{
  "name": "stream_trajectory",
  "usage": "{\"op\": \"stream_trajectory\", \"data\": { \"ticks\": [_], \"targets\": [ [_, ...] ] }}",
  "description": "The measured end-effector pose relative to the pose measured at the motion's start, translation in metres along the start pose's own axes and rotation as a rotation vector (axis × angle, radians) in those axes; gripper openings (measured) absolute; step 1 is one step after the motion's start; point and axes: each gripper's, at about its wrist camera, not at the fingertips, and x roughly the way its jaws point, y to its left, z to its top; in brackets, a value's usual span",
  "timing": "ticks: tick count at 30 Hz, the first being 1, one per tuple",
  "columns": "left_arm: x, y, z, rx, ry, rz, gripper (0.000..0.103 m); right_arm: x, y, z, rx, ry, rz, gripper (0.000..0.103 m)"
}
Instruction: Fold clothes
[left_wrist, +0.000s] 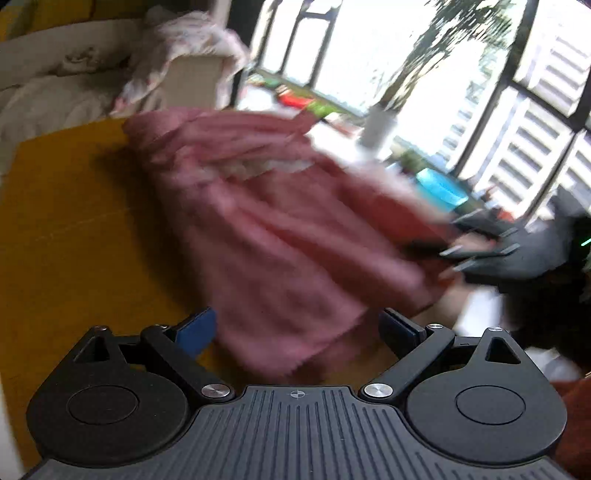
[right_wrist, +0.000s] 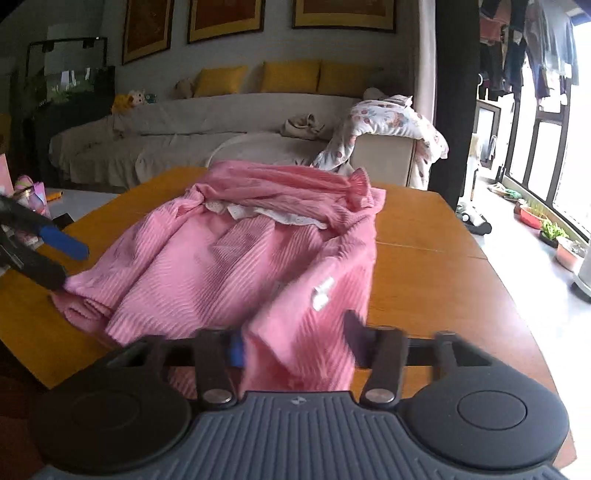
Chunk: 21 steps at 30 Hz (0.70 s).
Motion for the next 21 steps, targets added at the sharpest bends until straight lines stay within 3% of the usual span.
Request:
{"op": "stream_trajectory", "data": {
  "ticks": [1, 5, 10, 14, 17, 21],
  "targets": [
    [-0.002, -0.005, 0.004, 0.006, -0.022, -0.036, 0.098, 0.005, 0.000, 0.002, -0.015, 0.010, -0.006, 0.003],
    [-0.004, -0.025, 0.024, 0.061, -0.062, -0.136, 0.099, 0.004, 0.024, -0.005, -0.297, 0.023, 0.006, 0.004],
    [0.019, -0.040, 0.056, 0.071, -0.079, -0.163, 0.100, 0.003, 0.054, -0.013, -0.653, 0.039, 0.022, 0.004],
    [0.052, -0.036, 0.085, -0.052, -0.083, -0.197, 0.101, 0.001, 0.078, -0.020, -0.937, 0.051, 0.035, 0.006],
    [0.092, -0.033, 0.101, -0.120, -0.013, -0.207, 0.101, -0.007, 0.073, -0.013, -0.890, 0.069, 0.097, 0.011],
    [0.135, -0.041, 0.101, -0.038, 0.111, -0.106, 0.100, -0.041, 0.059, 0.007, -0.721, 0.092, 0.292, 0.045]
  ]
}}
